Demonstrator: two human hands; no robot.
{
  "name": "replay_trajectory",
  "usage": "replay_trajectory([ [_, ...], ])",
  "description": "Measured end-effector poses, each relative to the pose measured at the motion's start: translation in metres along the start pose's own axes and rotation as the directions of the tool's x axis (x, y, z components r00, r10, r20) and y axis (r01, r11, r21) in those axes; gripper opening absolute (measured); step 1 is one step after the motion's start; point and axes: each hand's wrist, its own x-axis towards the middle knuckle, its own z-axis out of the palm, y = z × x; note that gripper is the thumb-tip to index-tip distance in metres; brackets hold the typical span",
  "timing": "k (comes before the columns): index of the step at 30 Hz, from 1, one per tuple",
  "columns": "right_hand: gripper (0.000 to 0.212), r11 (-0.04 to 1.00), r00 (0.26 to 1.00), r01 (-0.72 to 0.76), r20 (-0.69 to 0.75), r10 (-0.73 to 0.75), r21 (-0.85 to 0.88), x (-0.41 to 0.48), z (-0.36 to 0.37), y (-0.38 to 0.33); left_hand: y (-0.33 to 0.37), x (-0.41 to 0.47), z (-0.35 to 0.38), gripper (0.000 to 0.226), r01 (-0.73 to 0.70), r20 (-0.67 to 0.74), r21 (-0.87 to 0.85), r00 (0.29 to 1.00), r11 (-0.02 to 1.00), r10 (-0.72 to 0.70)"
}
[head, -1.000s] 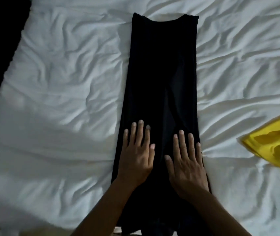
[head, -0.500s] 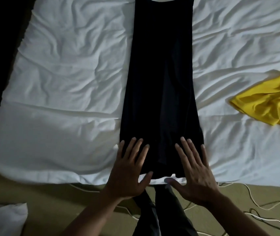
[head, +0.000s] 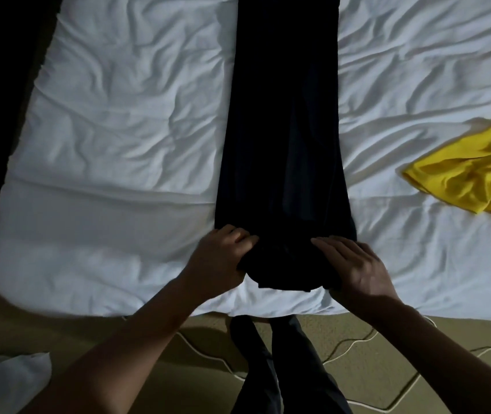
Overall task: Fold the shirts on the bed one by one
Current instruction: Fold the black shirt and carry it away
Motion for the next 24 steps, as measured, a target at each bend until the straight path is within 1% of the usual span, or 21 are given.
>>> replay_trajectory([
  [1, 0.061, 0.999, 0.999, -0.03, -0.021, 0.031, 0.037, 0.007, -0.007, 0.001, -0.001, 0.007, -0.012, 0.048, 0.074, 0.026, -0.108, 0.997, 0.991, -0.072],
  [3, 0.065, 0.991, 0.993, -0.091, -0.065, 0.098, 0.096, 0.025, -0.022, 0.003, -0.005, 0.022, -0.037, 0.045, 0.272, 0.118, -0.276, 0.962, 0.922, -0.248],
  [4, 0.061, 0.986, 0.988, -0.11, -0.098, 0.123, 0.121, 0.037, -0.03, 0.005, -0.008, 0.031, -0.05, 0.042, 0.352, 0.167, -0.333, 0.935, 0.875, -0.313],
  [6, 0.054, 0.974, 0.97, -0.147, -0.167, 0.176, 0.172, 0.062, -0.047, 0.01, -0.012, 0.052, -0.074, 0.033, 0.441, 0.202, -0.435, 0.898, 0.785, -0.392],
  [8, 0.056, 0.949, 0.947, -0.204, -0.199, 0.253, 0.239, 0.089, -0.06, 0.02, -0.017, 0.076, -0.094, 0.032, 0.455, 0.172, -0.546, 0.882, 0.703, -0.438],
  [10, 0.064, 0.909, 0.925, -0.255, -0.191, 0.328, 0.329, 0.119, -0.07, 0.033, -0.027, 0.103, -0.113, 0.033, 0.439, 0.137, -0.621, 0.877, 0.649, -0.461],
  [12, 0.068, 0.878, 0.918, -0.265, -0.176, 0.356, 0.399, 0.152, -0.08, 0.045, -0.038, 0.133, -0.128, 0.025, 0.437, 0.118, -0.685, 0.856, 0.583, -0.503],
  [14, 0.065, 0.861, 0.903, -0.263, -0.203, 0.378, 0.435, 0.186, -0.086, 0.059, -0.053, 0.165, -0.14, 0.017, 0.432, 0.109, -0.747, 0.829, 0.505, -0.549],
  [16, 0.059, 0.845, 0.885, -0.282, -0.217, 0.412, 0.454, 0.221, -0.087, 0.073, -0.07, 0.197, -0.146, 0.018, 0.433, 0.118, -0.796, 0.796, 0.423, -0.593],
  [18, 0.045, 0.803, 0.859, -0.352, -0.176, 0.482, 0.48, 0.253, -0.087, 0.087, -0.091, 0.231, -0.146, 0.023, 0.444, 0.152, -0.832, 0.759, 0.333, -0.634],
  [19, 0.034, 0.781, 0.848, -0.389, -0.142, 0.511, 0.488, 0.269, -0.085, 0.095, -0.102, 0.247, -0.145, 0.025, 0.451, 0.166, -0.839, 0.746, 0.306, -0.645],
  [21, 0.032, 0.727, 0.825, -0.445, -0.077, 0.56, 0.523, 0.299, -0.077, 0.114, -0.127, 0.275, -0.135, 0.024, 0.482, 0.201, -0.831, 0.724, 0.276, -0.659],
  [22, 0.03, 0.694, 0.803, -0.471, -0.061, 0.592, 0.544, 0.311, -0.073, 0.123, -0.139, 0.285, -0.129, 0.025, 0.514, 0.242, -0.823, 0.701, 0.24, -0.671],
  [23, 0.023, 0.649, 0.773, -0.5, -0.041, 0.633, 0.573, 0.318, -0.068, 0.131, -0.149, 0.292, -0.123, 0.028, 0.549, 0.304, -0.817, 0.672, 0.178, -0.675],
  [24, 0.023, 0.575, 0.733, -0.537, 0.004, 0.681, 0.617, 0.323, -0.064, 0.137, -0.158, 0.295, -0.116, 0.031, 0.575, 0.377, -0.812, 0.648, 0.1, -0.661],
])
